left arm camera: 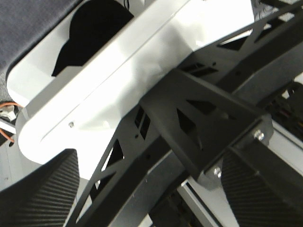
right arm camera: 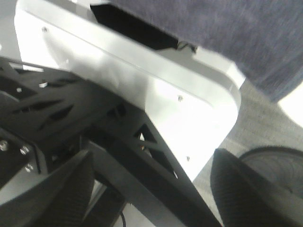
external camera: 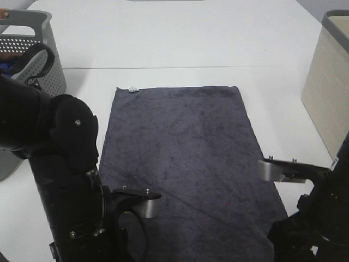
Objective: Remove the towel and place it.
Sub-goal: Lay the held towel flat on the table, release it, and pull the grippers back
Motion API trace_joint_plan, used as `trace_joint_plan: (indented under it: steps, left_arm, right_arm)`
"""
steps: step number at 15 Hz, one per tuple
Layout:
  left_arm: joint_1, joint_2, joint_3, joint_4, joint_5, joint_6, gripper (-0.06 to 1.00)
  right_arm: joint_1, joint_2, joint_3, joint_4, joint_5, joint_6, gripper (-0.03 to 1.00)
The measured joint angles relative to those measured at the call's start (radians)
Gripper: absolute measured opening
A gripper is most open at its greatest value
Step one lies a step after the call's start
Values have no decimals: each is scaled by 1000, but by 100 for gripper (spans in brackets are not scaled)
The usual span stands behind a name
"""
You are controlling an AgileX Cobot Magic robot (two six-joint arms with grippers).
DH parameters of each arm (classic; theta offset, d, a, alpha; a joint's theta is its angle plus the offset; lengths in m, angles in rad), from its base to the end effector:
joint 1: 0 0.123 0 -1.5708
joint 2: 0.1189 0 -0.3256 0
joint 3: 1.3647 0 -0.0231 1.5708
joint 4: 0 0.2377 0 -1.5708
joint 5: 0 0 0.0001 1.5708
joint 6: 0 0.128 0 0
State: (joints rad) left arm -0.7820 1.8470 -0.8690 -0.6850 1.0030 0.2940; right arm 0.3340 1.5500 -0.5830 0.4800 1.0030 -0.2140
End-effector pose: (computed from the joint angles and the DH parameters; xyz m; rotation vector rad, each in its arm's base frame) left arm 0.1441 -0.2394 0.1472 -0.7913 -2.5420 0.5747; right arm 0.1454 0.1032 0.1646 0.3086 -2.7588 -0.4817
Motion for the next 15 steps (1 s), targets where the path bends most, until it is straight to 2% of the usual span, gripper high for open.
trace_joint_plan:
  steps: [2,7,9,11,15]
  left_arm:
    - [0,0,-48,25,63,0,77]
    - [1,-4,-266,93,140,-36,77]
    - [25,-12,-447,216,146,-108,77]
    - [59,-12,-549,293,149,-151,77]
    - [181,-12,-627,314,167,-158,77]
  right_arm:
    - [0,-53,-59,-26,1,34,68]
    - [0,-152,-239,-197,34,140,68]
    - [0,-171,-370,-220,59,142,68]
    - [0,-171,-447,-238,63,143,68]
    - [-15,-168,-547,-324,67,180,68]
